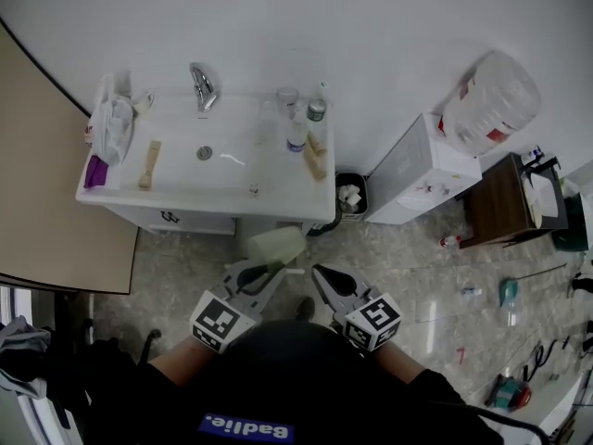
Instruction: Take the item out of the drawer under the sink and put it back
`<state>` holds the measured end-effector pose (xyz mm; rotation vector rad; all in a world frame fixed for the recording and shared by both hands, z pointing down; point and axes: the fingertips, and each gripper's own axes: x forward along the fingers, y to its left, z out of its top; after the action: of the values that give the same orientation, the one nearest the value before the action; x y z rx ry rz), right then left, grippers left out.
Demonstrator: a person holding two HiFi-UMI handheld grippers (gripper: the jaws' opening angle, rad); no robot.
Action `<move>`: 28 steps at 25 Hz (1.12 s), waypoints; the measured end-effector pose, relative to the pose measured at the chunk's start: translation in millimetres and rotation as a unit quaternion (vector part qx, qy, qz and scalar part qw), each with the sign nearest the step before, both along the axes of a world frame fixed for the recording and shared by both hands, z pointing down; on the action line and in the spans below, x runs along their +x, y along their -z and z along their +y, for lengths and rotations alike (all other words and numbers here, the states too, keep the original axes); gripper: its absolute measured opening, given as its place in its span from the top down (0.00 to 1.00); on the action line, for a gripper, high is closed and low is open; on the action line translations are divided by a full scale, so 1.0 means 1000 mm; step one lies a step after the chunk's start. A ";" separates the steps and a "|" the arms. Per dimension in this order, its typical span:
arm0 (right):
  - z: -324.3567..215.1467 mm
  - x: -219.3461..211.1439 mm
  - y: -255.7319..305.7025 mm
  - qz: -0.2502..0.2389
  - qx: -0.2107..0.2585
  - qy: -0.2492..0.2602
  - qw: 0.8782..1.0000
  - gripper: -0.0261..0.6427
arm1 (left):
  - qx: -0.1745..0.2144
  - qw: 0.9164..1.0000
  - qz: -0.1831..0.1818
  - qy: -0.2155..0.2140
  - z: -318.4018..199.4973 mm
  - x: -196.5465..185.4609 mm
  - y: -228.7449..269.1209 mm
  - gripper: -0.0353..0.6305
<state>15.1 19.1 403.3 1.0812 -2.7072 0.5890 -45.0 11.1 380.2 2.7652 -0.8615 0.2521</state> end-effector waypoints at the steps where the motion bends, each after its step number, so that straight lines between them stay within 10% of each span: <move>1: 0.000 -0.002 0.001 0.000 0.000 0.003 1.000 0.96 | -0.002 1.000 0.001 0.001 0.000 -0.001 0.000 0.91; 28: -0.006 -0.009 -0.009 0.007 -0.016 0.010 1.000 0.96 | -0.028 0.999 -0.024 -0.004 -0.010 -0.005 -0.030 0.91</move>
<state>6.2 13.2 412.7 1.0447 -2.6835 0.6174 -49.9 0.7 410.3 2.7216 -0.8423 0.3406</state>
